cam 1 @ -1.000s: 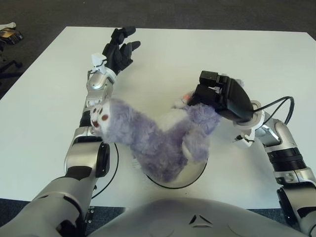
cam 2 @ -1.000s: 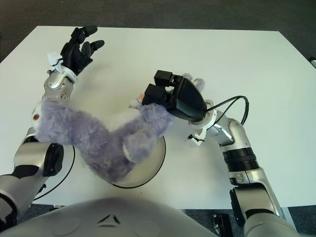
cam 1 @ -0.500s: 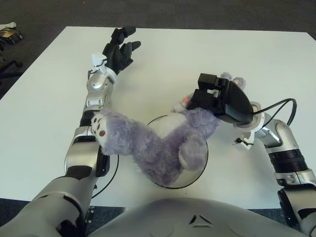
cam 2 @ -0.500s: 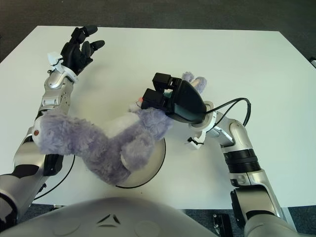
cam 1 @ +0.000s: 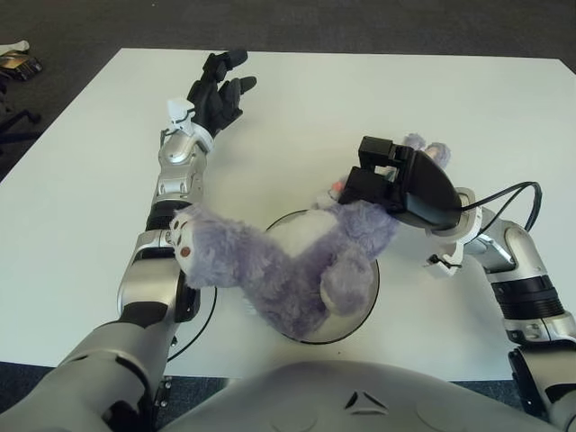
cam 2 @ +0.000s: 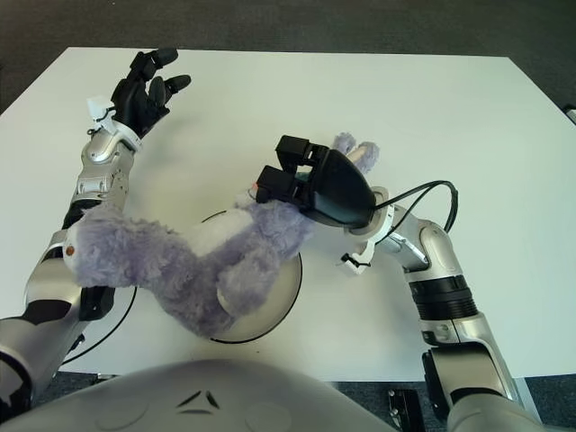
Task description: Put the doll into the plate.
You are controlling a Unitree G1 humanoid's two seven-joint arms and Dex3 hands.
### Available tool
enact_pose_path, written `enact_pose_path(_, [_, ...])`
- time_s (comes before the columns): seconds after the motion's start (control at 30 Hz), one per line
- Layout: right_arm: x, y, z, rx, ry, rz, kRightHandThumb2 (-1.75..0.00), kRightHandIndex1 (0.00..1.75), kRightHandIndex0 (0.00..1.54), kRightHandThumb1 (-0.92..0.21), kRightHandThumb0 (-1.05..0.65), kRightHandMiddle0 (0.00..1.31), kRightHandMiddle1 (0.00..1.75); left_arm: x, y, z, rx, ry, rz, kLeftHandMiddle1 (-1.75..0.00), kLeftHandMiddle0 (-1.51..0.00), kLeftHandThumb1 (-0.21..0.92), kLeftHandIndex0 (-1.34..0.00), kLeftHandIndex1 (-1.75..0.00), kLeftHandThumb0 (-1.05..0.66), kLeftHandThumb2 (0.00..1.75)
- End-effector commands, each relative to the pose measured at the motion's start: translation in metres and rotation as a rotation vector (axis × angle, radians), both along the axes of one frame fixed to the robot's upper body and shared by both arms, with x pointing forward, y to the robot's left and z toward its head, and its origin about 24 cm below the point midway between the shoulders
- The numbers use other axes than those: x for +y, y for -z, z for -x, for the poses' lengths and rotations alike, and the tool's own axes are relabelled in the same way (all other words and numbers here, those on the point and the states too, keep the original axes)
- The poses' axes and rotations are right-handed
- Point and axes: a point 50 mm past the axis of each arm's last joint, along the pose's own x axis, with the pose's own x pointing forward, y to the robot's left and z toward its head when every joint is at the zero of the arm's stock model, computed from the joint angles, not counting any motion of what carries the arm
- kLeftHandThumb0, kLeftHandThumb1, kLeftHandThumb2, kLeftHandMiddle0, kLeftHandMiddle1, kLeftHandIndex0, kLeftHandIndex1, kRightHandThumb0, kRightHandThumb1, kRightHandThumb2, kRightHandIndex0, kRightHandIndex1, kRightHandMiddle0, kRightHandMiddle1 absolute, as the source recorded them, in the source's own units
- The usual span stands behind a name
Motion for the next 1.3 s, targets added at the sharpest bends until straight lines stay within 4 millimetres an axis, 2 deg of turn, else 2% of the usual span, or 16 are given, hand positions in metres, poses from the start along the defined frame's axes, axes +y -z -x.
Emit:
enact_pose_path(0.0, [-0.0034, -0.0040, 0.0004, -0.024, 0.019, 0.038, -1.05, 1.58, 0.23, -0.52, -0.13, 0.42, 1.73, -0.0015, -0.0101, -0.0027, -0.039, 0.001, -0.001, -0.73, -0.23, 0.82, 0.00, -1.03, -0.54, 0.68])
enact_pose_path(0.03, [-0.0034, -0.0038, 0.0005, -0.023, 0.018, 0.042, -1.03, 1.50, 0.15, -0.53, -0.22, 0.43, 1.73, -0.0014, -0.0101, -0.0027, -0.039, 0.001, -0.001, -0.74, -0.23, 0.82, 0.00, -1.03, -0.55, 0.68])
enact_pose_path(0.13, [-0.0038, -0.0028, 0.0006, -0.018, 0.014, 0.057, -0.98, 1.36, 0.05, -0.56, -0.33, 0.43, 1.71, -0.0014, -0.0101, -0.0027, -0.039, 0.000, -0.002, -0.74, -0.22, 0.83, 0.00, -1.02, -0.55, 0.69])
enact_pose_path(0.23, [-0.0043, -0.0017, 0.0000, -0.004, 0.000, 0.075, -0.92, 1.23, 0.02, -0.60, -0.36, 0.41, 1.70, -0.0017, -0.0103, -0.0030, -0.039, 0.001, -0.004, -0.73, -0.22, 0.83, 0.00, -1.01, -0.55, 0.68])
enact_pose_path(0.27, [-0.0042, -0.0017, -0.0001, 0.001, -0.007, 0.081, -0.85, 1.06, 0.01, -0.64, -0.36, 0.40, 1.69, -0.0018, -0.0104, -0.0031, -0.039, 0.002, -0.005, -0.73, -0.21, 0.83, 0.00, -1.00, -0.55, 0.68])
enact_pose_path(0.37, [-0.0045, -0.0007, -0.0005, 0.025, -0.021, 0.102, -0.73, 0.88, 0.00, -0.72, -0.36, 0.37, 1.67, -0.0017, -0.0103, -0.0032, -0.037, 0.002, -0.002, -0.72, -0.21, 0.83, 0.00, -0.99, -0.55, 0.68])
enact_pose_path(0.4, [-0.0048, -0.0002, -0.0007, 0.035, -0.026, 0.113, -0.95, 0.79, 0.00, -0.57, -0.18, 0.29, 1.56, -0.0017, -0.0103, -0.0033, -0.035, 0.002, 0.000, -0.72, -0.21, 0.82, 0.00, -1.00, -0.54, 0.68])
enact_pose_path(0.5, [-0.0055, 0.0006, -0.0009, 0.059, -0.035, 0.140, -1.27, 0.65, 0.00, -0.35, 0.05, 0.18, 1.38, -0.0016, -0.0101, -0.0034, -0.033, 0.001, 0.003, -0.72, -0.22, 0.82, 0.00, -1.00, -0.54, 0.68])
enact_pose_path(0.6, [-0.0063, 0.0003, -0.0007, 0.068, -0.041, 0.166, -1.38, 0.58, 0.00, -0.28, 0.14, 0.12, 1.29, -0.0015, -0.0098, -0.0035, -0.031, 0.001, 0.006, -0.72, -0.22, 0.82, 0.00, -1.00, -0.54, 0.68])
enact_pose_path(0.7, [-0.0065, -0.0003, -0.0007, 0.070, -0.045, 0.175, -1.42, 0.54, 0.01, -0.26, 0.17, 0.08, 1.24, -0.0015, -0.0095, -0.0035, -0.031, 0.003, 0.009, -0.72, -0.21, 0.81, 0.00, -1.00, -0.54, 0.68])
enact_pose_path(1.03, [-0.0080, -0.0005, -0.0004, 0.095, -0.050, 0.174, -1.43, 0.49, 0.04, -0.25, 0.19, 0.02, 1.19, -0.0020, -0.0098, -0.0037, -0.031, -0.001, 0.011, -0.74, -0.23, 0.79, 0.00, -1.06, -0.53, 0.70])
enact_pose_path(1.27, [-0.0087, -0.0012, -0.0007, 0.095, -0.058, 0.152, -1.43, 0.49, 0.05, -0.23, 0.19, 0.03, 1.21, -0.0018, -0.0092, -0.0039, -0.030, 0.006, 0.006, -0.74, -0.21, 0.80, 0.00, -1.01, -0.54, 0.71])
